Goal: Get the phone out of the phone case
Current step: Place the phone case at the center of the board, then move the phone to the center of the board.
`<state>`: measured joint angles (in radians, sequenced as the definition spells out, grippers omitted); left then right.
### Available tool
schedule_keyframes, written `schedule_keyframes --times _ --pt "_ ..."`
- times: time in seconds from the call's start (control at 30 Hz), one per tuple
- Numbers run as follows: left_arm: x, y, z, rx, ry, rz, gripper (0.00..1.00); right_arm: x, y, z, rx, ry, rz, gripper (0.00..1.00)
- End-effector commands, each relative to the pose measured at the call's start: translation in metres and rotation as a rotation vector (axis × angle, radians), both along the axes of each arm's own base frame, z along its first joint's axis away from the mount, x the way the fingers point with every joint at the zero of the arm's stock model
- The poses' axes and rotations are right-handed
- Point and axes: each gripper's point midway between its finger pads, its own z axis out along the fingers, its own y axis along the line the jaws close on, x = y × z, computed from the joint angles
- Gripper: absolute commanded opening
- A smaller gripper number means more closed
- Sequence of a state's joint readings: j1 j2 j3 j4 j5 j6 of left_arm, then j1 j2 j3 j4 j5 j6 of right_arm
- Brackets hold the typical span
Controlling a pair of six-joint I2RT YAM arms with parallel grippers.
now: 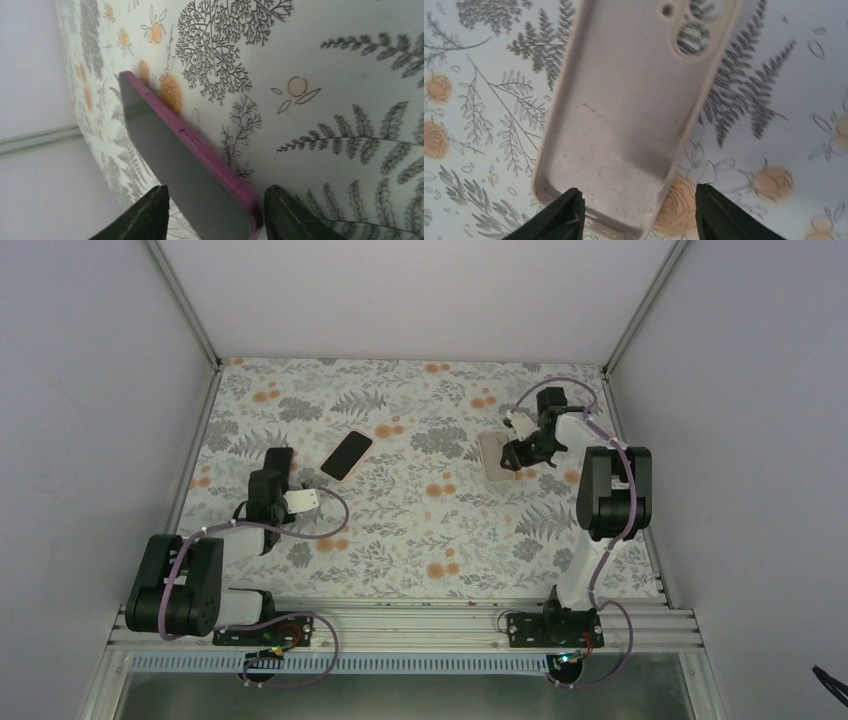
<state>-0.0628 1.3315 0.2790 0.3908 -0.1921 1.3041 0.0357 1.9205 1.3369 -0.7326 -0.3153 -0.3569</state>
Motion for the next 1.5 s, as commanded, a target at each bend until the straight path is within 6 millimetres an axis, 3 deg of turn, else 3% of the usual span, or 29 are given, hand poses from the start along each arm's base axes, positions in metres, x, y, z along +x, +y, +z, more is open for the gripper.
schedule_keyframes --times 0.0,0.07,0.1,0.17,0.27,0.33,0.47,0.6,0.7,0.8,0.93,1.17,1.47 --pt "-0.017 -0.02 -0.008 -0.101 0.179 -0.07 0.58 -0.008 -0.017 0.016 -0.035 -0.007 0.024 0.68" --pt "-0.024 -0.031 0.001 -0.178 0.257 -0.084 0.69 -0.012 -0.023 0.032 -0.074 -0.038 0.023 0.81" --pt "-0.036 -0.037 0.002 -0.219 0.339 -0.087 0.73 -0.013 -0.028 0.039 -0.104 -0.052 0.018 0.87" --pt "-0.043 -0.05 0.022 -0.294 0.407 -0.107 0.79 -0.014 -0.043 0.052 -0.199 -0.083 -0.011 0.98" --pt "-0.05 -0.067 0.061 -0.384 0.465 -0.155 0.84 -0.01 -0.064 0.08 -0.36 -0.161 -0.061 1.0" --pt "-0.045 -0.074 0.093 -0.443 0.444 -0.183 0.85 -0.006 -0.07 0.112 -0.404 -0.247 -0.087 1.0" --pt "0.008 -0.069 0.155 -0.527 0.236 -0.132 0.86 -0.006 -0.041 0.164 -0.277 -0.379 -0.042 1.0" --pt "0.054 -0.061 0.174 -0.579 0.175 -0.025 0.83 -0.025 0.014 0.192 -0.051 -0.412 0.089 1.0" --pt "0.086 -0.058 0.166 -0.624 0.182 0.05 0.84 -0.038 0.049 0.216 0.116 -0.411 0.166 1.0" --pt "0.114 -0.049 0.133 -0.621 0.199 0.13 0.84 -0.037 0.072 0.229 0.152 -0.432 0.201 1.0" --pt "0.14 -0.04 0.09 -0.607 0.24 0.222 0.84 -0.024 0.078 0.23 0.094 -0.474 0.179 1.0" --pt "0.142 -0.04 0.049 -0.574 0.284 0.256 0.87 -0.026 0.096 0.218 0.097 -0.463 0.205 1.0" --pt "0.134 -0.042 0.013 -0.535 0.322 0.28 0.86 -0.02 0.095 0.198 0.036 -0.437 0.207 1.0"
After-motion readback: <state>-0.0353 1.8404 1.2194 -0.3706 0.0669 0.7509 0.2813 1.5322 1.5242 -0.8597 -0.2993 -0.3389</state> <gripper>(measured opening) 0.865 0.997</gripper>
